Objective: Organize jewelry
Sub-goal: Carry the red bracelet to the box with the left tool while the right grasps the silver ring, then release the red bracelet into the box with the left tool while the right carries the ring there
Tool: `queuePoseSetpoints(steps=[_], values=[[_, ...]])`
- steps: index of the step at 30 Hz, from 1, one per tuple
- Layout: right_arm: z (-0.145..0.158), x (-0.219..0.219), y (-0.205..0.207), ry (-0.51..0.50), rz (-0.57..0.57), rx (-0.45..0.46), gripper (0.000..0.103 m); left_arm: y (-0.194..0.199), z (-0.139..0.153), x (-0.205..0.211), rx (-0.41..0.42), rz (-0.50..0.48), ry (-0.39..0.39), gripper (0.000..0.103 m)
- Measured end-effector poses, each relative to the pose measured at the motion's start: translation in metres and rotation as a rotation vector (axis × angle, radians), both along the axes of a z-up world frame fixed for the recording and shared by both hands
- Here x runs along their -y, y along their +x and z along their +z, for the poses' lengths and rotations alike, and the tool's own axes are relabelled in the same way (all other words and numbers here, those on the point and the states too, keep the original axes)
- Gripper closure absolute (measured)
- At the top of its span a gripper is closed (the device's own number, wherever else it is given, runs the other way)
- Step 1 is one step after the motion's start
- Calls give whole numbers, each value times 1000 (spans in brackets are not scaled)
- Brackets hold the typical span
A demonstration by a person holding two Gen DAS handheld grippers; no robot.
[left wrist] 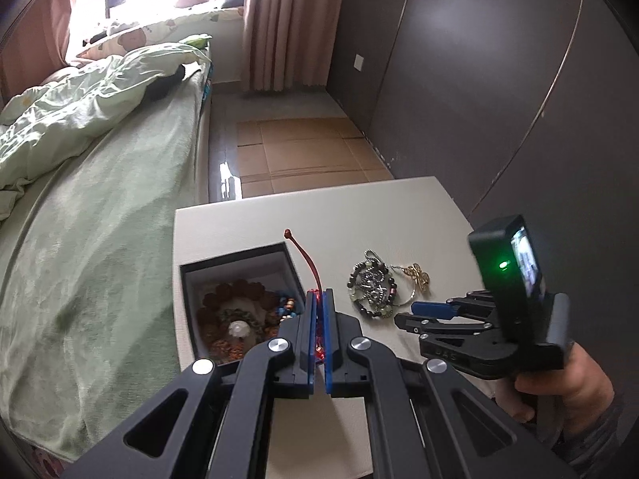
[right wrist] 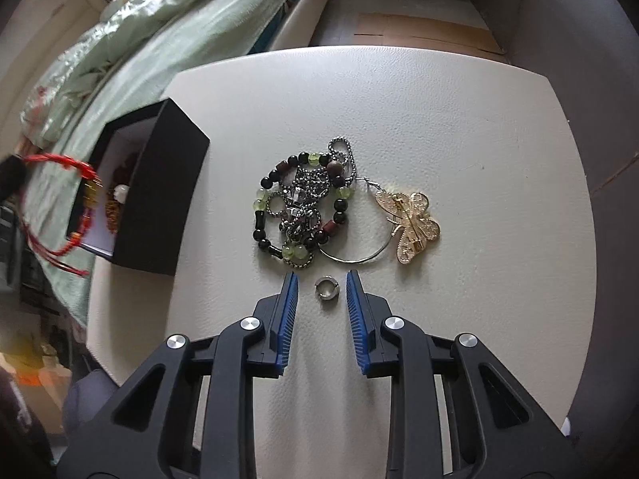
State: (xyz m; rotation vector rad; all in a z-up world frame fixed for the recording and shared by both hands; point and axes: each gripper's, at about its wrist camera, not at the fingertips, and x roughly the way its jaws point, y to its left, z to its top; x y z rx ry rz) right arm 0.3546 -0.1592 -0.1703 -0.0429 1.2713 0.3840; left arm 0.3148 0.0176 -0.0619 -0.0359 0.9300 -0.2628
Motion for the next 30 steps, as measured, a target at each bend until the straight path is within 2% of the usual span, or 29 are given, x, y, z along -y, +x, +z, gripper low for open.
queuePoseSetpoints(steps=[7,12,17,20,21,23,25,30], values=[[-3,-17,-6,-162,34,65,90,-5,5,-23,20,34,-39,102],[1,-24,-12,-193,65,99,90,-2,5,-35,28,57,-56,102],[33,-21,-21,-91,39,168,90,4,-1,-43,12,62,-72,102],[50,-22,-21,-22,24,193,90,10,-13,-45,-26,56,-73,101],[55,-23,-20,1,17,200,90,12,-16,-46,-36,71,-57,99],[63,-28,-18,42,9,211,90,12,-23,-54,-47,110,-65,82],[71,-35,-18,97,4,225,90,8,-26,-61,-42,124,-85,80],[87,-59,-21,225,2,243,90,-1,-28,-75,-35,147,-70,80]])
